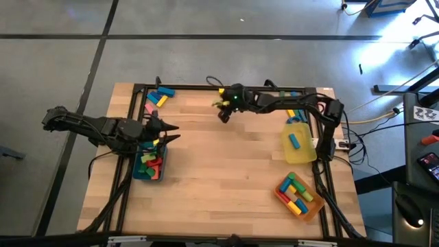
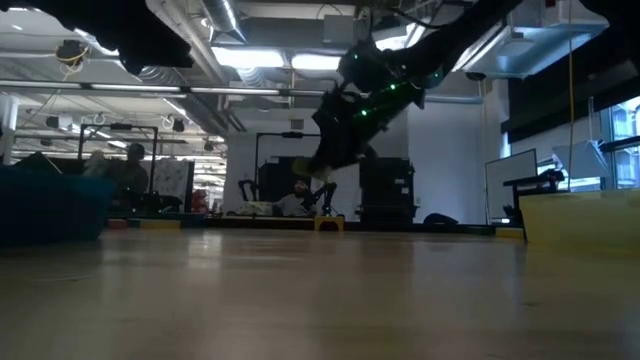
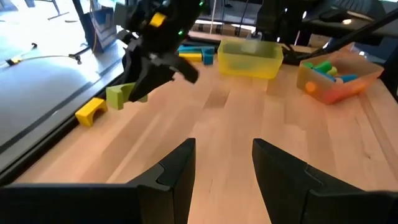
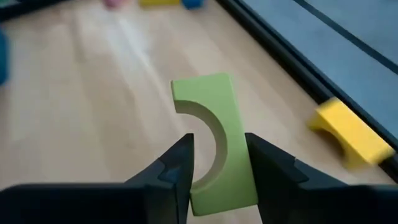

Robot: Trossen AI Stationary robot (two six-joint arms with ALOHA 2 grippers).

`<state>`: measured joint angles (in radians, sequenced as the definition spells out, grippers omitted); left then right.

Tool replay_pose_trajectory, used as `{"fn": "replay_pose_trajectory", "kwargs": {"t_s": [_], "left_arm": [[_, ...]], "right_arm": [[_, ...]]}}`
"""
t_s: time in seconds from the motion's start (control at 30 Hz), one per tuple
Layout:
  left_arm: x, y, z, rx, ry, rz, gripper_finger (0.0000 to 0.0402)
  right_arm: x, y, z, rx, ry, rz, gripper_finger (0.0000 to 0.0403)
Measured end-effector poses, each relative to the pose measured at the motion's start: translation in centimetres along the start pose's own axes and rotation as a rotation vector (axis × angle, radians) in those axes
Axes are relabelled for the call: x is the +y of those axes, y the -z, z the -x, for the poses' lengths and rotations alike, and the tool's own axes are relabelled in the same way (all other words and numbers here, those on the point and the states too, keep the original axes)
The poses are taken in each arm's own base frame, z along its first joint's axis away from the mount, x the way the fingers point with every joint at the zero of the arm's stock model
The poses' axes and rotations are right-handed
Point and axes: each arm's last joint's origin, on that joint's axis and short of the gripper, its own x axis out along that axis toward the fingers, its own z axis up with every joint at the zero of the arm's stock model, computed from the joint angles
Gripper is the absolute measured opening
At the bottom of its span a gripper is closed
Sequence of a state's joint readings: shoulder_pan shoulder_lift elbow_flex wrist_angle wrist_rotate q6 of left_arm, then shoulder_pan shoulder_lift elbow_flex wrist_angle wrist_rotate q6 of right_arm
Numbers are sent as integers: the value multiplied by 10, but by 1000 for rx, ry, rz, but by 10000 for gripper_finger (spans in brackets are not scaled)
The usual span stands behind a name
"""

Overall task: Sort blocks by size
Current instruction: Put the light green arch block into the blue bin

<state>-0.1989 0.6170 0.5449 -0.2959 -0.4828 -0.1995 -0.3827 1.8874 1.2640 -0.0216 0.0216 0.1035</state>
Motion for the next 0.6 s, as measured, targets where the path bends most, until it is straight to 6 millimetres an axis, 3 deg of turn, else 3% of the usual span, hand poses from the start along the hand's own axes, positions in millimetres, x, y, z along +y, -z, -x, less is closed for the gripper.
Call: {"fn": "replay_pose_trajectory", "kwargs": {"t_s": [0.6], "left_arm": [[0,1,0,6,-2,4,143]], "right_arm": [[87,-8,9,-216,-269,162,139]]}}
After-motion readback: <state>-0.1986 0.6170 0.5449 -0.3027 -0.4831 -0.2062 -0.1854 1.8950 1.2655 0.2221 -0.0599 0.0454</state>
